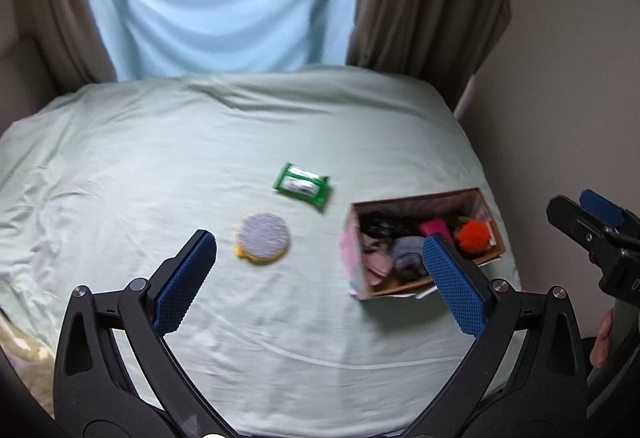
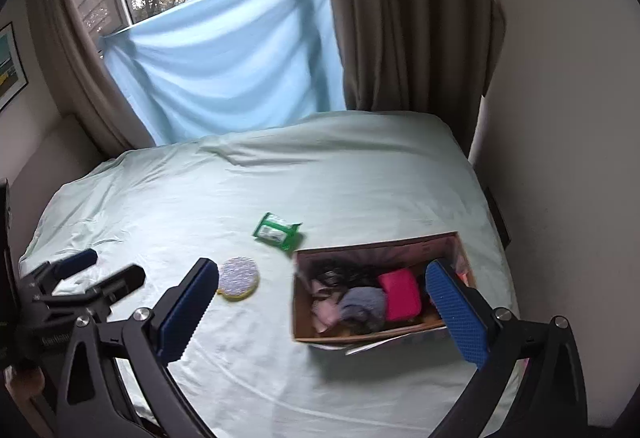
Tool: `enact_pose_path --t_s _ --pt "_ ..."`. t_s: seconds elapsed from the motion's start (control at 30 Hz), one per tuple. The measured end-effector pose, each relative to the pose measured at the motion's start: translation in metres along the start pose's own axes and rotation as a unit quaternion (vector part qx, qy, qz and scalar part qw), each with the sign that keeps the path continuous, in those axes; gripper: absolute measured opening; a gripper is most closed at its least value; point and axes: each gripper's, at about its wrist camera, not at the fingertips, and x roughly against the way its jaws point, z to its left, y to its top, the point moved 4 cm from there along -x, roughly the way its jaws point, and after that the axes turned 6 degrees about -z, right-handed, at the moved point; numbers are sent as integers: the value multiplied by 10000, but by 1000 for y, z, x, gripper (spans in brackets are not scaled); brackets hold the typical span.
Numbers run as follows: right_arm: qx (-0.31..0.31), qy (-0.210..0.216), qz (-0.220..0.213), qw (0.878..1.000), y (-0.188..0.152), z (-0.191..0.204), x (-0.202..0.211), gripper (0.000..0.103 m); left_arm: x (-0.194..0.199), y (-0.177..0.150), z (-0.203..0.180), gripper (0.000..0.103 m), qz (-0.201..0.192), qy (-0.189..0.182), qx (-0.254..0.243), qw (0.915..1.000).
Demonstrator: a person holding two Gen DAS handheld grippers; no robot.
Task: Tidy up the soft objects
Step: 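Lift both tools out of the box and back over the bed, then grasp the glittery sponge with the left tool while the right tool grasps the green packet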
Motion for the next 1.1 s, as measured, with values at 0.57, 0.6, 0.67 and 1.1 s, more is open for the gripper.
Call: enact_pose_path --t_s 0.57,0.6,0.67,1.1 --pt "-124 -516 -193 9984 2 115 -22 103 -14 9 141 103 53 -321 1 9995" --pt "-111 -534 -167 9984 4 119 -32 103 -19 10 146 103 82 -336 -61 9994" --pt "-84 -569 -133 9983 8 122 -46 103 -35 14 154 103 135 -277 -213 9993" --pt "712 -205 390 9965 35 120 -212 103 -169 12 162 103 708 -476 -264 9960"
